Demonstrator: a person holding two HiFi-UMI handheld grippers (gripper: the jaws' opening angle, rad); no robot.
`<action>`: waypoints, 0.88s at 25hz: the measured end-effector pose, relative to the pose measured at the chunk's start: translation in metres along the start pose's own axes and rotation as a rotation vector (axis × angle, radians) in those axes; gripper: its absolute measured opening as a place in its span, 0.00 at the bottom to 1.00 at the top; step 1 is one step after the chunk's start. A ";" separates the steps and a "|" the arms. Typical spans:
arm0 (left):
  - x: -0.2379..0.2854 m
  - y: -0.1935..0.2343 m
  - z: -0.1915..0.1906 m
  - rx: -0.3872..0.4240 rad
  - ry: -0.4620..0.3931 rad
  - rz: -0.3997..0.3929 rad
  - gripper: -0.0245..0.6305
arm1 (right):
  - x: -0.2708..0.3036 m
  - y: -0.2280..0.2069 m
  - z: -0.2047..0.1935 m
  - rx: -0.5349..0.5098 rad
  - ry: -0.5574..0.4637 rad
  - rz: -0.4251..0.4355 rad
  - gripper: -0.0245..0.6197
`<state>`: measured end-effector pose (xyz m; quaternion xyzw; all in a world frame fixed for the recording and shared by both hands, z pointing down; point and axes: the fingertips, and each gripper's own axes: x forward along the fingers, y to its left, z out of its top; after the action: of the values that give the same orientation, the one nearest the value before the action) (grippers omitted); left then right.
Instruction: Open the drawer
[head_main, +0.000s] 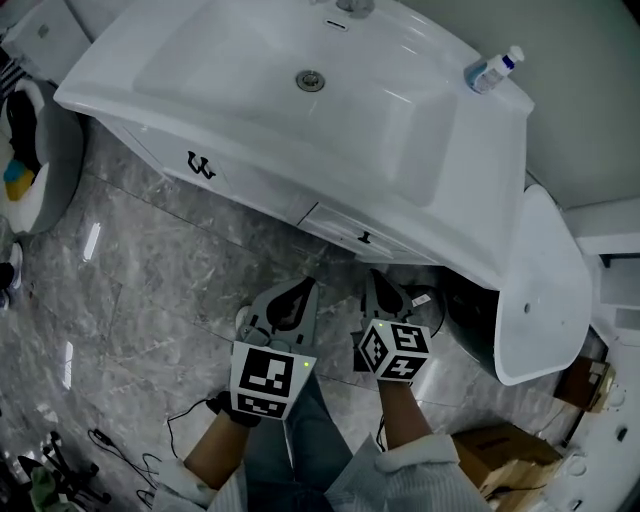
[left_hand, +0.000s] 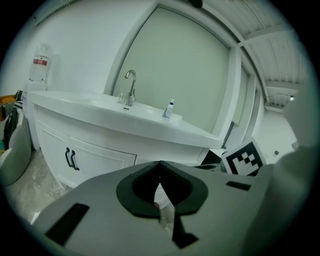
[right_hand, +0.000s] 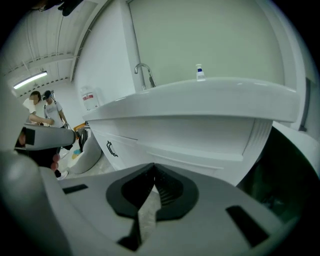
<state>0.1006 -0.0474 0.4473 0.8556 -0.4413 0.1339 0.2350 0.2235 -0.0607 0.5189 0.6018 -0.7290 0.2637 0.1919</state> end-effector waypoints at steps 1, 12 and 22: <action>0.002 0.003 -0.002 -0.001 -0.004 0.004 0.06 | 0.004 -0.002 -0.003 -0.003 0.003 -0.004 0.05; 0.014 0.030 -0.036 -0.051 -0.003 0.028 0.06 | 0.028 -0.017 -0.026 0.022 0.018 -0.058 0.05; 0.030 0.028 -0.047 -0.035 -0.016 0.025 0.06 | 0.068 -0.027 -0.042 0.024 0.069 -0.085 0.08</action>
<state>0.0936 -0.0576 0.5084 0.8469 -0.4560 0.1224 0.2447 0.2343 -0.0912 0.5963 0.6250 -0.6926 0.2846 0.2209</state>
